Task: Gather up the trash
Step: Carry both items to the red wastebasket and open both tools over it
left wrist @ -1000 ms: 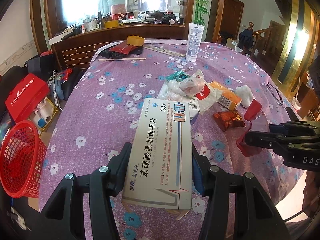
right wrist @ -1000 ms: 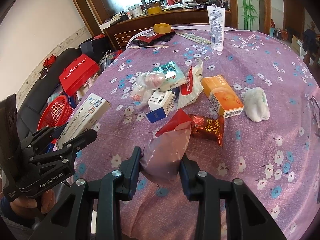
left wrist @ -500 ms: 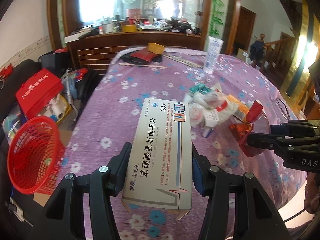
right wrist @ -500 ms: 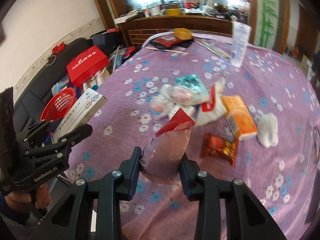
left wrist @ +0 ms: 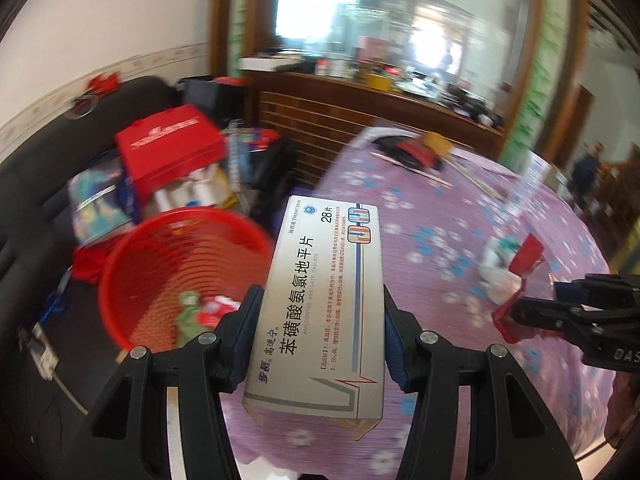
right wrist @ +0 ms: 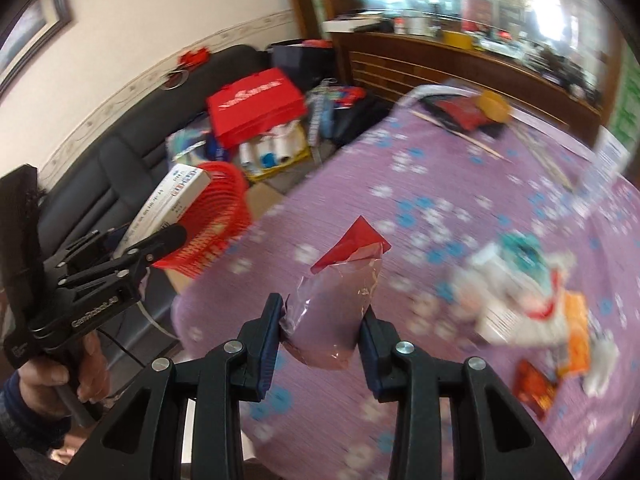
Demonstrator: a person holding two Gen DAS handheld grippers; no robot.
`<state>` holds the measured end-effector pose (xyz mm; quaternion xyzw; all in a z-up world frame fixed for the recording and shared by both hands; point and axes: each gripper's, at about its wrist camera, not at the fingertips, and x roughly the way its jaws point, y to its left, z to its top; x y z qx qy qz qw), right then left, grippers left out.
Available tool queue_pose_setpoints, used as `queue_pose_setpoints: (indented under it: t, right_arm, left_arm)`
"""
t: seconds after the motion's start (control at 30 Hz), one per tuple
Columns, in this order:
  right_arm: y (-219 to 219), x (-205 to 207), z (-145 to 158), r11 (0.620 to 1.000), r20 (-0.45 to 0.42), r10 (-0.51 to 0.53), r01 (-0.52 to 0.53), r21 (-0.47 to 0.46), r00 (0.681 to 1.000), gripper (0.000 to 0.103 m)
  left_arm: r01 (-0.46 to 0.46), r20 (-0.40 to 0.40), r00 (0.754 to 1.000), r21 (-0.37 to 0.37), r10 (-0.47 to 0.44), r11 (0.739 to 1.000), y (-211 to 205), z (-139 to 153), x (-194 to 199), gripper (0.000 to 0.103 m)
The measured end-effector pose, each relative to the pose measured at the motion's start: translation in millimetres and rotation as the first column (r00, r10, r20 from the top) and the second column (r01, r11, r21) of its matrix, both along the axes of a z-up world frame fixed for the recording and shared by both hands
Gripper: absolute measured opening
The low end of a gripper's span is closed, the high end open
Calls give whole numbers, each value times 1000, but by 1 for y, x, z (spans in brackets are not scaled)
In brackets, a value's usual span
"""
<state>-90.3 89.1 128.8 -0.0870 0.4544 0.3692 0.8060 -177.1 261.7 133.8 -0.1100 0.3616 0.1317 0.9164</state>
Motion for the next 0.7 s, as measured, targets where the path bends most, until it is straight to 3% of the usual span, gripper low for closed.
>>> queue_pose_setpoints:
  t: [0.2,0.47,0.57,0.63,0.7]
  right_arm:
    - [82,7,5,992,-4,127,-127,9,992,39]
    - [178,24,-4,975,-49,221,-221,7,974,40]
    - [205,32,-10,971,-47,236,-237,-12,971,44]
    - [216,41,-14,970,-82,243,-243,16,967,57]
    - [219,48,-14,977,-94,212,-210,35,973,61]
  left_arm:
    - [-131,-23,991,-46,130,990,67,-7,-13,53]
    - [-201,-41,979,-75,199,977,121,-19,-13,53]
    - [-212,-38,977,-69,210,975,134,-21,-10,54]
    - [-215,-36,976,-66,213,974,138,-20,-8,67]
    - [-223,-21,975,-59,222,973,142,-17,-9,71]
